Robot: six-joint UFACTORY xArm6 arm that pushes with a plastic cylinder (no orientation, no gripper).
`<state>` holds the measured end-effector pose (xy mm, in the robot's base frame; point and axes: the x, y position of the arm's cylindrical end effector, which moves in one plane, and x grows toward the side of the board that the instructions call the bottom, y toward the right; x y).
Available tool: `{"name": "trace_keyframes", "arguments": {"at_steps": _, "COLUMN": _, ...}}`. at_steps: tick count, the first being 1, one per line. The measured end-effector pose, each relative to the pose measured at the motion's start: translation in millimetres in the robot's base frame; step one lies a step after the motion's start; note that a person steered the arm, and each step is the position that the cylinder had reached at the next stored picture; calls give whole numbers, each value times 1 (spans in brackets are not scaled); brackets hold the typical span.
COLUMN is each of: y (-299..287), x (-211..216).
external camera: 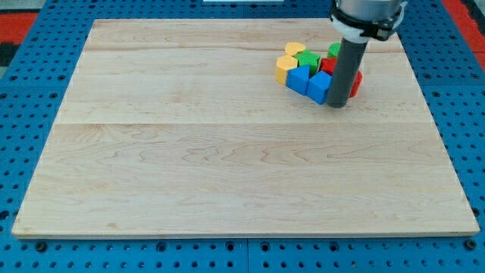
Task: Push the red circle towards the top of the green circle
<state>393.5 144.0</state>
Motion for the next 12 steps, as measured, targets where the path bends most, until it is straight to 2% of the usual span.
{"name": "trace_keyframes", "arguments": {"at_steps": 2, "y": 7, "x": -35}}
{"name": "trace_keyframes", "arguments": {"at_steps": 3, "y": 7, "x": -25}}
{"name": "trace_keyframes", "arguments": {"at_steps": 4, "y": -2, "x": 7}}
{"name": "trace_keyframes", "arguments": {"at_steps": 5, "y": 4, "x": 5}}
{"name": "trace_keyframes", "arguments": {"at_steps": 7, "y": 34, "x": -30}}
{"name": "trace_keyframes", "arguments": {"at_steps": 12, "y": 63, "x": -78}}
